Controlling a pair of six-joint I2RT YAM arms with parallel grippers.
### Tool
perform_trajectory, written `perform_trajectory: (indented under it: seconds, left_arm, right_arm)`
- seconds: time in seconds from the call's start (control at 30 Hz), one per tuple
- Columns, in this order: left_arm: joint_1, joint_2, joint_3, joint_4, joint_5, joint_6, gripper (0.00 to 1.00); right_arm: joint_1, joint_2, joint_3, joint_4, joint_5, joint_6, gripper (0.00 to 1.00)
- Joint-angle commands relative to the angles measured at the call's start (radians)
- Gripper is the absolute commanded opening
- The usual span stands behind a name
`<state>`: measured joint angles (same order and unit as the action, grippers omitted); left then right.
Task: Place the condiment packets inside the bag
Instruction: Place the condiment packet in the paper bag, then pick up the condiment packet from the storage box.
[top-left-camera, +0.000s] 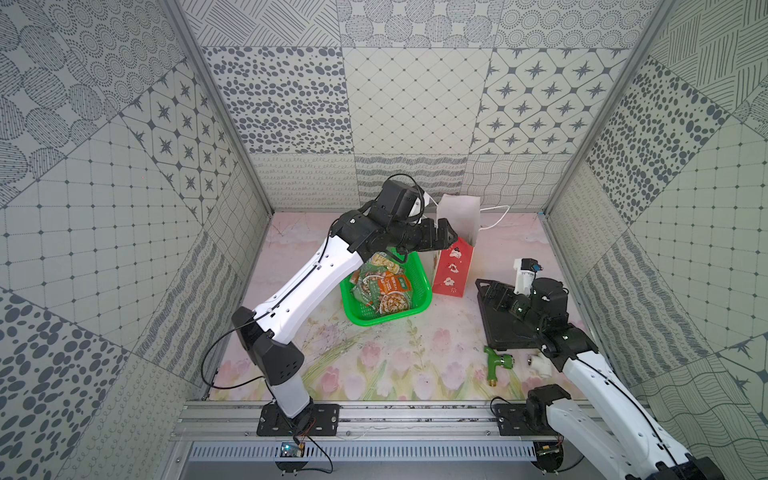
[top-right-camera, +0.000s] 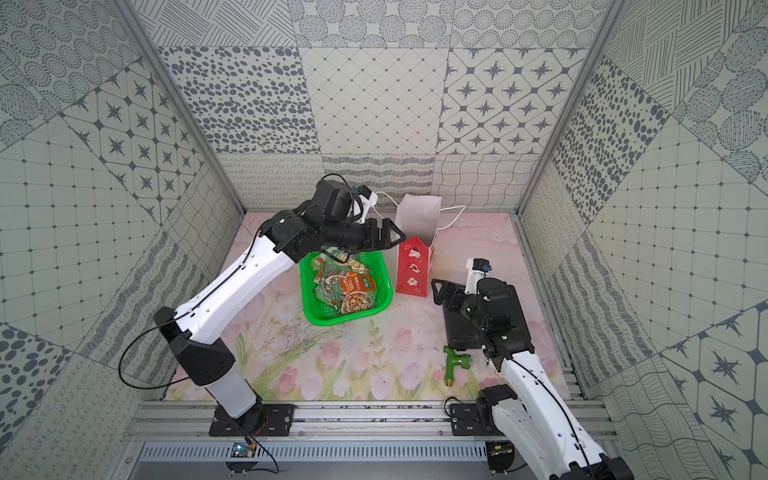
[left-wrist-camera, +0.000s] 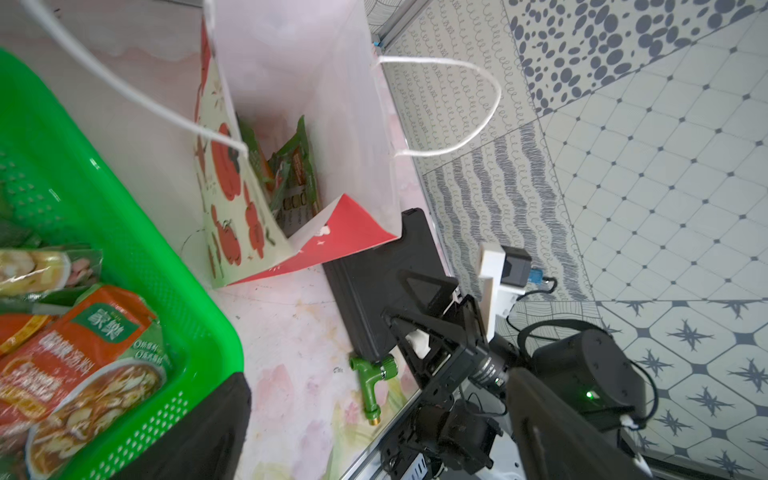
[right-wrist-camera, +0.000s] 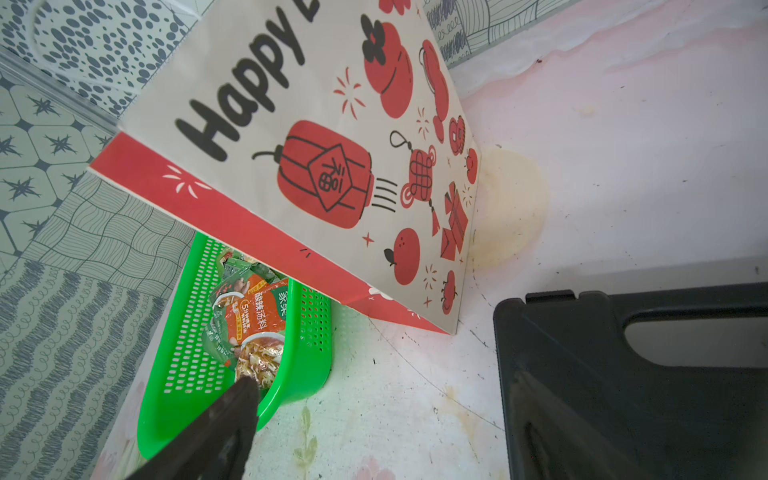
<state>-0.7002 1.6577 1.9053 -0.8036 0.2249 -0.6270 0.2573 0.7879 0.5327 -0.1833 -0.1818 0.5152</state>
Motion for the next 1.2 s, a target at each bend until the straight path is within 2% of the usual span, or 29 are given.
perform_trajectory:
  seconds: [0.0,0.13,0.23,0.37,0.5,0.7,0.93,1.07,1.17]
  left_arm:
    - [-0.001,-0.224,-0.308,0.088,-0.140,0.077,1.00]
    - [0.003,-0.401,-0.570,0.171,-0.284,0.031,0.99]
    - [0.005,-0.493,-0.714,0.236,-0.339,-0.004,1.00]
    - [0.023,-0.600,-0.928,0.383,-0.441,-0.005,1.00]
    - [0.108,-0.633,-1.086,0.485,-0.450,-0.018,1.00]
    - [0.236,-0.630,-1.226,0.590,-0.426,-0.046,0.99]
    - [0.357,-0.655,-1.318,0.631,-0.379,-0.113,0.99]
    - [0.414,-0.665,-1.345,0.610,-0.390,-0.160,0.99]
    - [0.468,-0.664,-1.370,0.618,-0.352,-0.197,0.99]
  right_arm:
    - [0.044,0.009,0.025,0.023,0.044,-0.029,0.97]
    - [0.127,0.021,0.071,-0.020,0.088,-0.051,0.97]
    - [0.207,0.029,0.082,-0.041,0.142,-0.067,0.97]
    - [0.361,0.054,0.097,-0.059,0.247,-0.098,0.97]
    - [0.518,0.114,0.134,-0.074,0.376,-0.113,0.97]
    - [0.710,0.311,0.265,-0.091,0.557,-0.115,0.95]
    - [0.781,0.557,0.458,-0.114,0.616,-0.065,0.93]
    - [0.792,0.713,0.616,-0.227,0.700,0.020,0.92]
    - [0.804,0.815,0.723,-0.293,0.734,0.080,0.94]
